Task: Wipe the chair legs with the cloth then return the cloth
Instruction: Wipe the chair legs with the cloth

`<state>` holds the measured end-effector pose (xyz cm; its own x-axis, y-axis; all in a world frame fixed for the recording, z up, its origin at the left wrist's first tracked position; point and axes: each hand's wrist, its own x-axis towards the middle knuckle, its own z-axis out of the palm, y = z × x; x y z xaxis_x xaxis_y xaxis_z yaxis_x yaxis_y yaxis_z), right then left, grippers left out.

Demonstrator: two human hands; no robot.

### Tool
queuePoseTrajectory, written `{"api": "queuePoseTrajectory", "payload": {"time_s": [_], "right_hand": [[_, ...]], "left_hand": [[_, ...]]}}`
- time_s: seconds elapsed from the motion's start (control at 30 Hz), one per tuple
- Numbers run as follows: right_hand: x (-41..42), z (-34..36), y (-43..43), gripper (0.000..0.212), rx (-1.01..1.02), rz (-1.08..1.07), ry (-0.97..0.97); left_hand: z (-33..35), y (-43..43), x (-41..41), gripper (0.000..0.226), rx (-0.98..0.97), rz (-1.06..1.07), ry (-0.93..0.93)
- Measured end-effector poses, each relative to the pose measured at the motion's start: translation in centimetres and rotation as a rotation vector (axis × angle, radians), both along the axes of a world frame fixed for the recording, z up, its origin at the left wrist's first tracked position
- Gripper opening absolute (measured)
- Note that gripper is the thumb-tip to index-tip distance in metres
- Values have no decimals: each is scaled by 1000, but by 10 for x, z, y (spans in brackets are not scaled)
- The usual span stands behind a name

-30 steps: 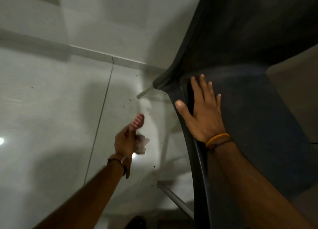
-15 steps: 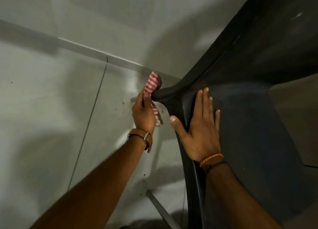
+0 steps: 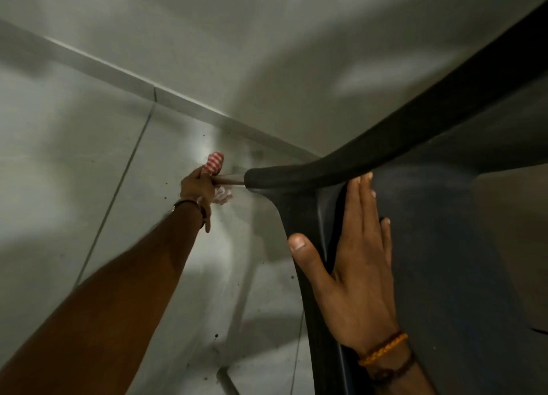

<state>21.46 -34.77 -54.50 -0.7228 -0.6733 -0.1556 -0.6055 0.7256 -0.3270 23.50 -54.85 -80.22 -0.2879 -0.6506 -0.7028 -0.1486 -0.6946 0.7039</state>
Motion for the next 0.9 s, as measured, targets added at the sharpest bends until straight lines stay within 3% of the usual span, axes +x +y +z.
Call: {"api": "queuePoseTrajectory", "payload": {"time_s": [0.1, 0.27, 0.33, 0.53, 0.73, 0.9], "right_hand": [[1, 2, -1, 114, 15, -5, -9], [2, 3, -3, 116, 31, -7, -7], [2, 3, -4, 116, 39, -10, -11], [0, 2, -2, 115, 17, -10, -20], [1, 0, 1, 110, -39, -3, -8], [2, -1, 1, 110, -39, -3, -19]], "left_hand": [[57, 28, 8, 33, -3, 102, 38], [158, 88, 37, 32, 6, 223, 339], [168, 92, 38, 30, -19, 238, 315], [79, 38, 14, 30, -119, 78, 30], [-20, -13, 3, 33, 14, -62, -3], [-33, -29, 5, 44, 52, -218, -54]]}}
